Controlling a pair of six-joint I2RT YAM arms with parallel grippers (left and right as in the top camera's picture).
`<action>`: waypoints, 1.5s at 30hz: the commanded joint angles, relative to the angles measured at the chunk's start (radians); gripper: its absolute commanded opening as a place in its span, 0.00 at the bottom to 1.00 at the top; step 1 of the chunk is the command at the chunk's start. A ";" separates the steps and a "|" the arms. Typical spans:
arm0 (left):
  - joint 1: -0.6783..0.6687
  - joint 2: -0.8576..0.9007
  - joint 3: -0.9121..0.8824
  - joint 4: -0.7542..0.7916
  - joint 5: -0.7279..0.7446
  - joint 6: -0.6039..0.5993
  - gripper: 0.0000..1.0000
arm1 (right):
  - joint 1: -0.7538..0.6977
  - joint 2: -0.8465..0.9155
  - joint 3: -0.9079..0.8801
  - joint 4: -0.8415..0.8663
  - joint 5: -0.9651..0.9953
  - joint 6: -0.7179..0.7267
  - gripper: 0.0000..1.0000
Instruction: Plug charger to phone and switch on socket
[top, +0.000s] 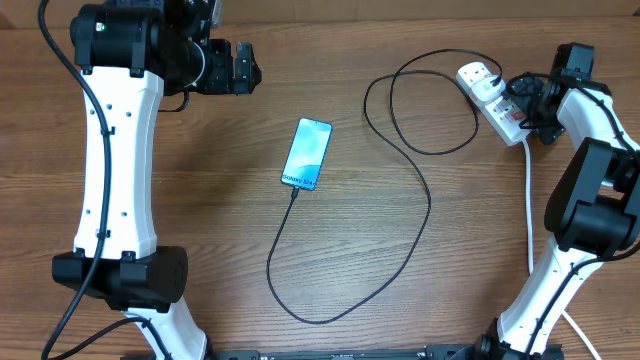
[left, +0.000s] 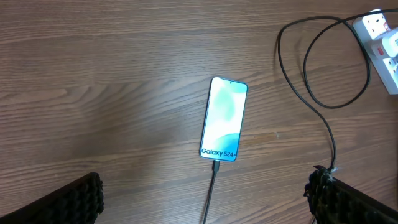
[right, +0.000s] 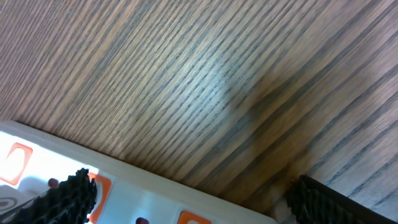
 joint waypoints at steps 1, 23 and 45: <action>-0.005 0.005 -0.002 -0.002 -0.009 -0.010 1.00 | 0.005 0.039 0.000 -0.013 -0.057 -0.016 1.00; -0.005 0.005 -0.002 -0.002 -0.009 -0.010 1.00 | 0.010 0.039 0.000 -0.064 -0.069 -0.037 1.00; -0.005 0.005 -0.002 -0.002 -0.009 -0.010 1.00 | -0.011 0.006 0.064 -0.148 -0.087 -0.066 1.00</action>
